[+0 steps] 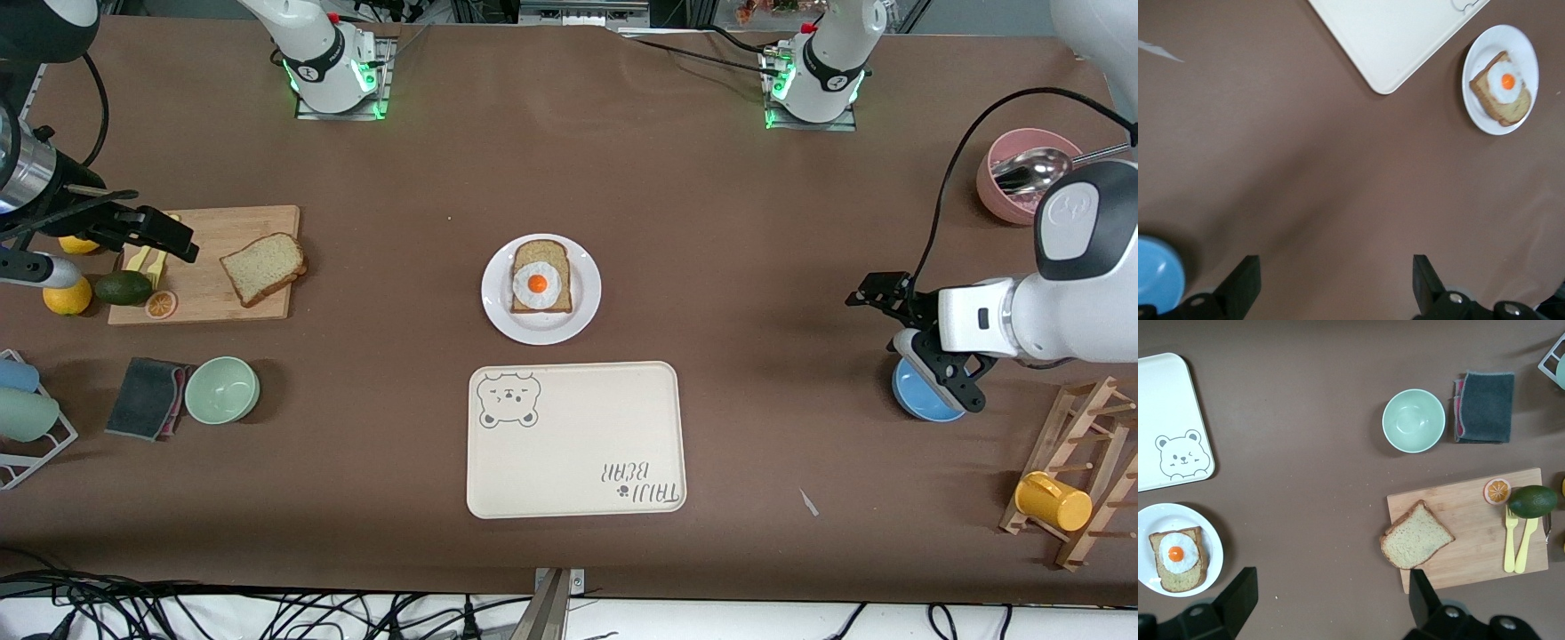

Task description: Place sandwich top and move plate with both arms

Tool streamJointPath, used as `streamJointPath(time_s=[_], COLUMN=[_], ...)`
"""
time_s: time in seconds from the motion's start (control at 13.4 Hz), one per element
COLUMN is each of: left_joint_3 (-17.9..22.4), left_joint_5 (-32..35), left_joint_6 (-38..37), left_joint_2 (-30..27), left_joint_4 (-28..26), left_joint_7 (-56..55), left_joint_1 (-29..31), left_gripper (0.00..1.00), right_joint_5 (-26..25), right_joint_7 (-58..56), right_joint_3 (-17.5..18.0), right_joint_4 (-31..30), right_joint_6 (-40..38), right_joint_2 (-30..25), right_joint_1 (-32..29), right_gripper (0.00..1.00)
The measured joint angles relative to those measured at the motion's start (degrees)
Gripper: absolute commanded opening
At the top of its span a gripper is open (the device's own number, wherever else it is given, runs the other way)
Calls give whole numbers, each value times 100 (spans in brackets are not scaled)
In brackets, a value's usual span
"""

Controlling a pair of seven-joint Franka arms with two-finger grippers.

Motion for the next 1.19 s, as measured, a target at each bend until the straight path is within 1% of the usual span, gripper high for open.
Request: streamJointPath(time_s=[0.15,0.22,0.37,0.45,0.6,0.75,0.89,1.19], left_joint_3=[73,206,738,935,1143,1214,1248,1299], left_joint_5=[593,816,956,958,959,959,959,959], left_joint_6=[-27,-39,2,176,792,963,980,974], left_joint_2=[-269,-478,-884,-1078,-1539,-2018,-2292,-2348], left_joint_4=[-5,-48,-195,-345,-860,-1324,-1568,-1696], left_joint_7=[-319,-600,-1163,-1492,-2298,-2785,-2927,-3032], left_joint_1=[-257,-493,-977,-1078,-1085,-1074,-1075,-1067], left_gripper=[100,100,100,100,100,100,100,100], right_joint_5=[-1,-3,-3,-3,-4,-4,-4,-4], right_joint_7=[0,0,0,0,0,0,0,0], right_joint_3=[0,-1,0,0,0,-1,0,0], right_joint_4=[0,0,0,0,2,3,3,3], right_joint_6=[0,0,0,0,0,0,0,0], right_joint_2=[0,0,0,0,0,0,0,1], right_joint_1=[0,0,1,2,2,2,2,3], right_gripper=[100,100,100,100,100,100,100,100])
